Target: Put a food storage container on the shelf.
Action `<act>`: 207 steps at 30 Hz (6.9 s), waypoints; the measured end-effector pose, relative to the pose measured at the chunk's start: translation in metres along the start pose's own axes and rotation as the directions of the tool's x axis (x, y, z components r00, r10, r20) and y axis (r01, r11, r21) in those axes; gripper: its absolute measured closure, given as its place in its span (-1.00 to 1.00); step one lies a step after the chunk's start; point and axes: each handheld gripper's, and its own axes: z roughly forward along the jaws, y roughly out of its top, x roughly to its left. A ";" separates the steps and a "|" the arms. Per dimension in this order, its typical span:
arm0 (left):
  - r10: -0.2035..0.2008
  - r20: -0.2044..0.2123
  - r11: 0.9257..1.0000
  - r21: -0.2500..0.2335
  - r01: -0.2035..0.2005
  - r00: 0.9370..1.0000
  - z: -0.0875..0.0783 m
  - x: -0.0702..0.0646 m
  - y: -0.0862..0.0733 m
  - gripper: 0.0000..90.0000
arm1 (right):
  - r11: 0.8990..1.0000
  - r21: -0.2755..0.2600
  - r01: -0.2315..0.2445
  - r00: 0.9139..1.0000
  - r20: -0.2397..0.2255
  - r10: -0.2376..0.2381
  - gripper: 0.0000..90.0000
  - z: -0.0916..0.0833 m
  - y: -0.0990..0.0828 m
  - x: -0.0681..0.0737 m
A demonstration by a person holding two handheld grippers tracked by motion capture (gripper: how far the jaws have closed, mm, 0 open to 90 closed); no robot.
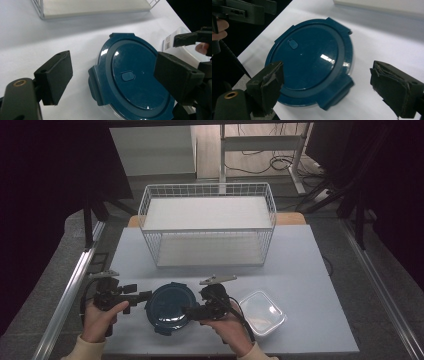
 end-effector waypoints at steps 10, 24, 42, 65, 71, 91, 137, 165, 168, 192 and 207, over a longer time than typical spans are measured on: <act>-0.058 0.051 0.997 0.059 0.055 0.997 0.010 0.012 -0.016 -0.66 | 0.989 0.030 -0.147 0.989 -0.012 0.147 -0.78 0.024 -0.013 -0.005; -0.139 0.120 0.984 0.130 0.123 0.983 0.036 0.018 -0.026 -0.59 | 0.959 0.032 -0.282 0.959 -0.019 0.283 -0.79 0.041 -0.031 -0.012; -0.290 0.201 0.952 0.165 0.259 0.936 0.047 0.026 -0.031 -0.40 | 0.914 0.019 -0.405 0.909 -0.103 0.405 -0.51 0.046 -0.037 -0.013; -0.261 0.176 0.963 0.108 0.245 0.949 0.029 0.012 -0.029 -0.12 | 0.891 0.000 -0.453 0.879 -0.166 0.447 -0.33 0.036 -0.043 -0.021; -0.256 0.176 0.965 0.106 0.241 0.951 0.029 0.010 -0.030 -0.11 | 0.895 -0.006 -0.445 0.885 -0.158 0.439 -0.33 0.035 -0.043 -0.019; -0.212 0.227 0.977 0.056 0.205 0.951 0.012 -0.009 -0.018 -0.11 | 0.938 -0.087 -0.335 0.939 -0.113 0.325 -0.31 0.005 -0.019 -0.008; -0.128 0.280 0.992 0.012 0.129 0.951 0.030 -0.057 0.092 -0.11 | 0.971 -0.122 -0.205 0.976 -0.096 0.194 -0.23 -0.075 0.073 -0.058; -0.077 0.264 0.995 -0.035 0.090 0.961 0.014 -0.073 0.152 -0.11 | 0.976 -0.137 -0.169 0.981 -0.116 0.154 -0.21 -0.102 0.134 -0.068; -0.073 0.260 0.996 -0.036 0.085 0.963 0.013 -0.074 0.160 -0.11 | 0.977 -0.137 -0.165 0.981 -0.121 0.149 -0.20 -0.104 0.141 -0.071; -0.085 0.277 0.995 -0.033 0.098 0.957 0.027 -0.062 0.233 -0.10 | 0.981 -0.128 -0.145 0.983 -0.132 0.128 -0.17 -0.111 0.209 -0.104; -0.147 0.292 0.988 -0.002 0.154 0.945 0.054 -0.042 0.260 -0.10 | 0.978 -0.107 -0.180 0.977 -0.134 0.165 -0.16 -0.096 0.237 -0.136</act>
